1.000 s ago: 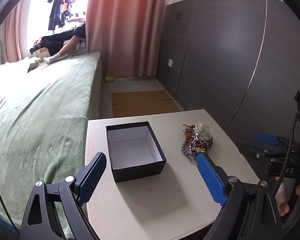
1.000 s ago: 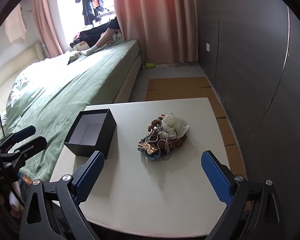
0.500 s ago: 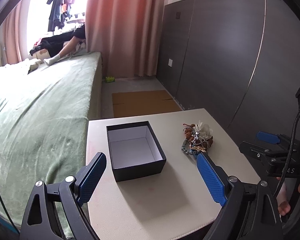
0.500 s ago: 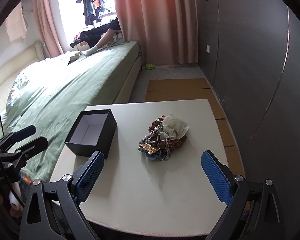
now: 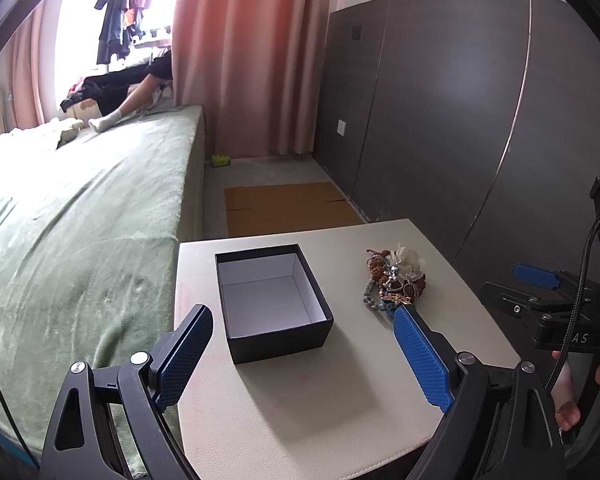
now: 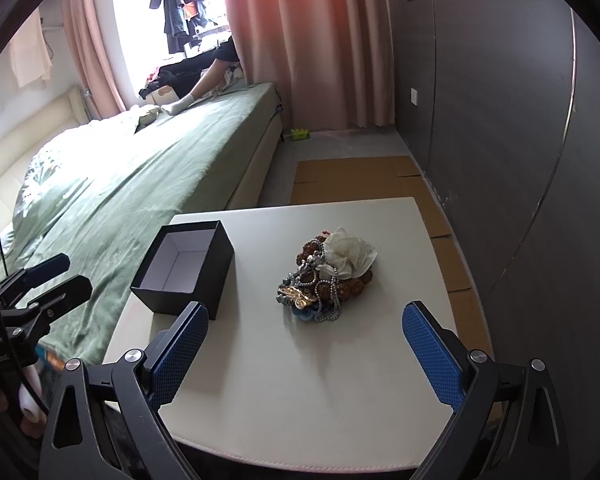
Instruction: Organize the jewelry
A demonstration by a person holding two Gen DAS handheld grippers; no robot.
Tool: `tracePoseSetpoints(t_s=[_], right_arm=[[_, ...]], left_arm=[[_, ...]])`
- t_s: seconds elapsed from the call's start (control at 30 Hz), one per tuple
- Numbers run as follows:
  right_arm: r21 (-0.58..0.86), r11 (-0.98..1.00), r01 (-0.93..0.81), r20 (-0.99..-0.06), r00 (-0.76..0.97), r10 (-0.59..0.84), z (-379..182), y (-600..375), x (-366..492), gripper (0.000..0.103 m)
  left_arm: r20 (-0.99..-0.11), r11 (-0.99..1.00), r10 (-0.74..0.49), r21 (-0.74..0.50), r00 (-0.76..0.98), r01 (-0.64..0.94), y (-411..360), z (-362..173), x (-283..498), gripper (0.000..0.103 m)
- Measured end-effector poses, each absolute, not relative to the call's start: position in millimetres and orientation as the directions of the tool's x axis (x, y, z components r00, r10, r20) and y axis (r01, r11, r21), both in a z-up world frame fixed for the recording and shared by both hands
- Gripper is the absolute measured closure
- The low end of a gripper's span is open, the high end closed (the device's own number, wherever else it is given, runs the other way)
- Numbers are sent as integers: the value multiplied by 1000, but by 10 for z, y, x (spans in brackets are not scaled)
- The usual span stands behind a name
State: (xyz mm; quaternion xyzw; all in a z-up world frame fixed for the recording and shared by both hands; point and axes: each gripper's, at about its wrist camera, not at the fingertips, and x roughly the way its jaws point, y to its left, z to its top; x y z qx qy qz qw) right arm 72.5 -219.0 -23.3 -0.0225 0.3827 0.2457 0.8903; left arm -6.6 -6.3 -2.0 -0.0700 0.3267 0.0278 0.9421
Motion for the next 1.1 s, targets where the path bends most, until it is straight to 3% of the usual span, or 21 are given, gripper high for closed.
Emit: tracePoseSetpoints(t_s=[0.43, 1.0, 1.1], right_arm=[[161, 883, -442, -689, 590, 421, -223, -2233, 760, 5], [383, 850, -362, -668, 528, 525, -238, -2477, 1143, 5], [450, 844, -292, -661, 526, 535, -291, -2621, 1299, 5]], left_arm=[[-622, 987, -4, -126, 783, -96, -77, -13, -32, 11], [-634, 986, -29, -144, 773, -81, -324, -96, 409, 11], [-637, 987, -41, -147, 769, -70, -387, -122, 511, 18]])
